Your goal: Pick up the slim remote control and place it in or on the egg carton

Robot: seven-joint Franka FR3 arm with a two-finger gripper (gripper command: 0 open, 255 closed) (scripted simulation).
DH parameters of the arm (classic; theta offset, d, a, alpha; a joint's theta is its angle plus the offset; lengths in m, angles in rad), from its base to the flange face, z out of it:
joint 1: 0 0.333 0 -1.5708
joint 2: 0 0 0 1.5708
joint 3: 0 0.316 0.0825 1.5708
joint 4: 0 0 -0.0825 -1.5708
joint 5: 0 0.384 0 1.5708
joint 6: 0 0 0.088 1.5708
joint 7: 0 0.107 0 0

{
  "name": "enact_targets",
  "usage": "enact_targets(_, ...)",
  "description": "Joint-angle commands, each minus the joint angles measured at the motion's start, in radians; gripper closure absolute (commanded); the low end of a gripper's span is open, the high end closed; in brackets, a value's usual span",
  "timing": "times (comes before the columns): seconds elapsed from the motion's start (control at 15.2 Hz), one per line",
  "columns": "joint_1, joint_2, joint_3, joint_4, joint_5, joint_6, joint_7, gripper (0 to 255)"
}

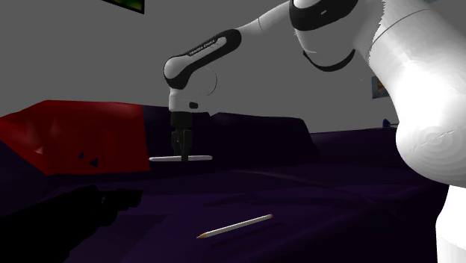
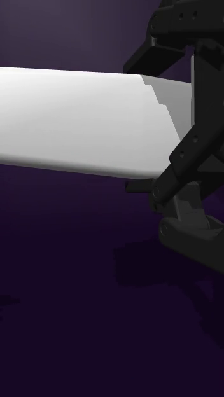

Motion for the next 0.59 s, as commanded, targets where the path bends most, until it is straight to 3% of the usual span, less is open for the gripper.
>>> enact_targets(0.0, 0.0, -0.006, 0.002, 0.018, 0.004, -0.022, -0.004, 255)
enact_targets(0.13, 0.002, -0.009, 0.004, 0.034, 0.007, -0.041, -0.006, 255)
enact_targets(0.53, 0.045, -0.094, 0.048, -0.094, 0.036, 0.005, 0.101, 255)
